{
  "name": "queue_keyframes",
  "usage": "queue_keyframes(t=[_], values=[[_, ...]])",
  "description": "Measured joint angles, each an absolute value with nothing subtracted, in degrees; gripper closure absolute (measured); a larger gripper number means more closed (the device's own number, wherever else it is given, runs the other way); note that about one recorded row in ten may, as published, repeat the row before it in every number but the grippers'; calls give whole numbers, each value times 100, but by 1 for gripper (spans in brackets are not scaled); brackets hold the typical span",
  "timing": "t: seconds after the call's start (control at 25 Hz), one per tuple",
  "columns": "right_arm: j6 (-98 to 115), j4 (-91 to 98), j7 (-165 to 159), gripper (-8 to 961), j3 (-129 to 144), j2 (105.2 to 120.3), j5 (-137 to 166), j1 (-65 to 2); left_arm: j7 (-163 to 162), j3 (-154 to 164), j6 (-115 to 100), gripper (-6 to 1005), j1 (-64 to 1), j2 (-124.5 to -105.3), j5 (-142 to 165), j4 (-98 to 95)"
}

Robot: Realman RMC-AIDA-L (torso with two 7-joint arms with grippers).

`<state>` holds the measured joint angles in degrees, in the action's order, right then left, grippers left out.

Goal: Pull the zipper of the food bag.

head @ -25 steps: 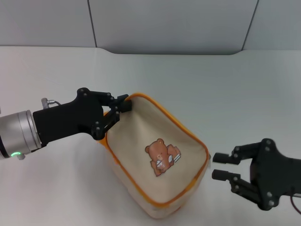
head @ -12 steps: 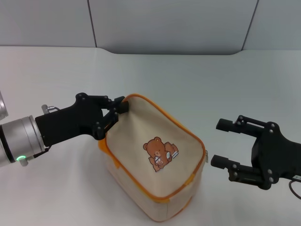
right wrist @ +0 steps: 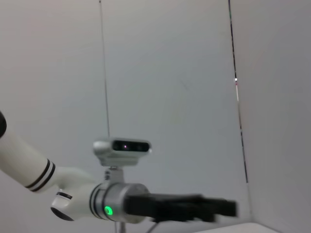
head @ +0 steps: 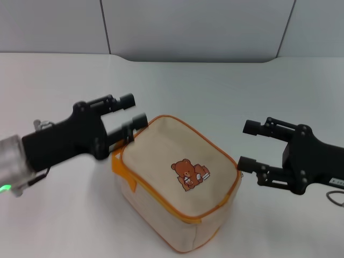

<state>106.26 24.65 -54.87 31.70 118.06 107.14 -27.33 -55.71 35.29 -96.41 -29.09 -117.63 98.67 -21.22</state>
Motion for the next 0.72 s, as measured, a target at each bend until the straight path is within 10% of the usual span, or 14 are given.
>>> queue_keyframes(t=[0.32, 0.72], values=[[10930, 2486, -6210, 220, 3741, 11516, 11276, -3152, -6278, 4298, -11132, 344, -2890, -11395, 10494, -2361], [10861, 2497, -6195, 220, 4142, 11587, 11300, -3203, -6315, 4328, -11079, 225, -2883, -11457, 10855, -2359]])
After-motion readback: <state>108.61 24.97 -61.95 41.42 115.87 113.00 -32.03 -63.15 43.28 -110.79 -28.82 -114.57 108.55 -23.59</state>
